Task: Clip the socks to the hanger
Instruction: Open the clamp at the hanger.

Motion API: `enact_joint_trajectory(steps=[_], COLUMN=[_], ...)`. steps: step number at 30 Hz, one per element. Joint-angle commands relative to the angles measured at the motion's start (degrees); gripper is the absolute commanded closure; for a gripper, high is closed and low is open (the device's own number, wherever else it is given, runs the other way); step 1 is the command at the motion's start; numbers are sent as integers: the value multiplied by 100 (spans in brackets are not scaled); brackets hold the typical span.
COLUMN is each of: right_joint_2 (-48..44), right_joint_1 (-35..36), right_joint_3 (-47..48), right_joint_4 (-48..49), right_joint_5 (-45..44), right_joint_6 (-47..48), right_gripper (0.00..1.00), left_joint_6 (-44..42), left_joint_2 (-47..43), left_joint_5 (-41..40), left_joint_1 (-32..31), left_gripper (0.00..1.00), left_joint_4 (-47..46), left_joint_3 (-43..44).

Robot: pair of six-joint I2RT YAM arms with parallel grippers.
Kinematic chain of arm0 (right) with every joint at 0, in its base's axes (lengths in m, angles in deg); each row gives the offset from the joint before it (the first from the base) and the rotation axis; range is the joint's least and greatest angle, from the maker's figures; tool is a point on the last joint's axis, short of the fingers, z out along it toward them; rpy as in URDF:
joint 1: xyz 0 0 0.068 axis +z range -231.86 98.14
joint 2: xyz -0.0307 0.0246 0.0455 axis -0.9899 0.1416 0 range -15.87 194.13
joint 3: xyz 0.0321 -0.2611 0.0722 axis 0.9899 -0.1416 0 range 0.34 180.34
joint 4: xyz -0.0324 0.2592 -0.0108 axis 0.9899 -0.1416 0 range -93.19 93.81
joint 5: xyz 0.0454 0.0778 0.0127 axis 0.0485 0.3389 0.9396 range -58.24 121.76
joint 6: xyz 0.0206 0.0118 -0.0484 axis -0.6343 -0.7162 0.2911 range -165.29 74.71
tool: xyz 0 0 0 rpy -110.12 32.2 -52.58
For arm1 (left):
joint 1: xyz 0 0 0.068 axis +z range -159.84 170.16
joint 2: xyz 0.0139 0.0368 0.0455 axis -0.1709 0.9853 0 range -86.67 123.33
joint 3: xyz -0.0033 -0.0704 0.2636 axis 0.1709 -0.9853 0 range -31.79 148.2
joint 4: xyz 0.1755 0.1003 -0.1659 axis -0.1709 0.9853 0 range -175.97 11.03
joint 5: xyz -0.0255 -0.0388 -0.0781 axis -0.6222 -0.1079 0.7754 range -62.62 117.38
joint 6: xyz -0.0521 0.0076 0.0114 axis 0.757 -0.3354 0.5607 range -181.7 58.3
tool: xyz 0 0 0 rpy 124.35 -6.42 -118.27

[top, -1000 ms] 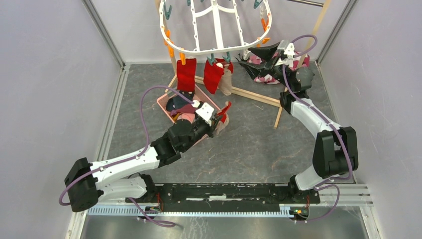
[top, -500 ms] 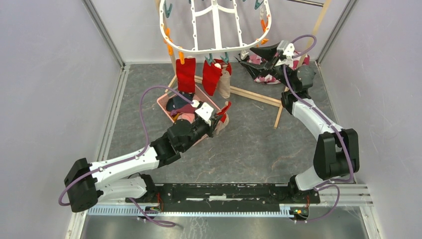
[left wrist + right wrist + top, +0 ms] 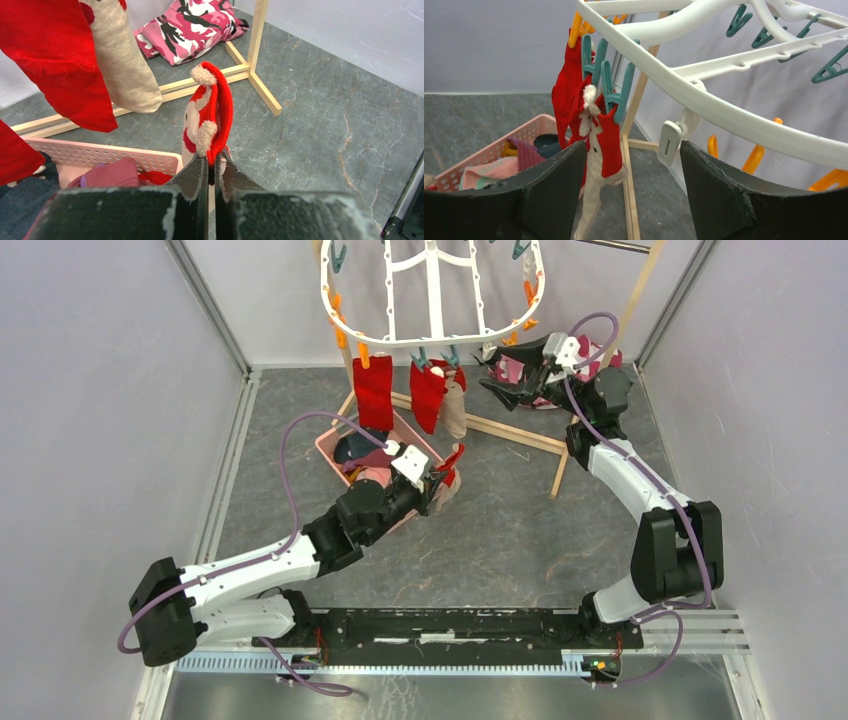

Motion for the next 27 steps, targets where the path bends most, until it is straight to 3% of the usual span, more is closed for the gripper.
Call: enact_joint_trajectory(steps=[1,8,27], right_joint_2=[-83,165,846], right_joint_1=[-21,-22,-25], right_joint_3=[143,353,900], right_joint_4=[-402,-619,818], right_joint_5=[68,-105,101], right_joint_6=[512,809,-111], right_gripper=[23,18,16], left_joint_6=[151,145,100], left_joint_2=[-93,21,151], left_joint_5=[82,147,160], left_joint_1=[-18,-13,-20], left_gripper=[98,98,98], left_joint_4=[-197,-189,-82], left_joint_3=[227,319,529])
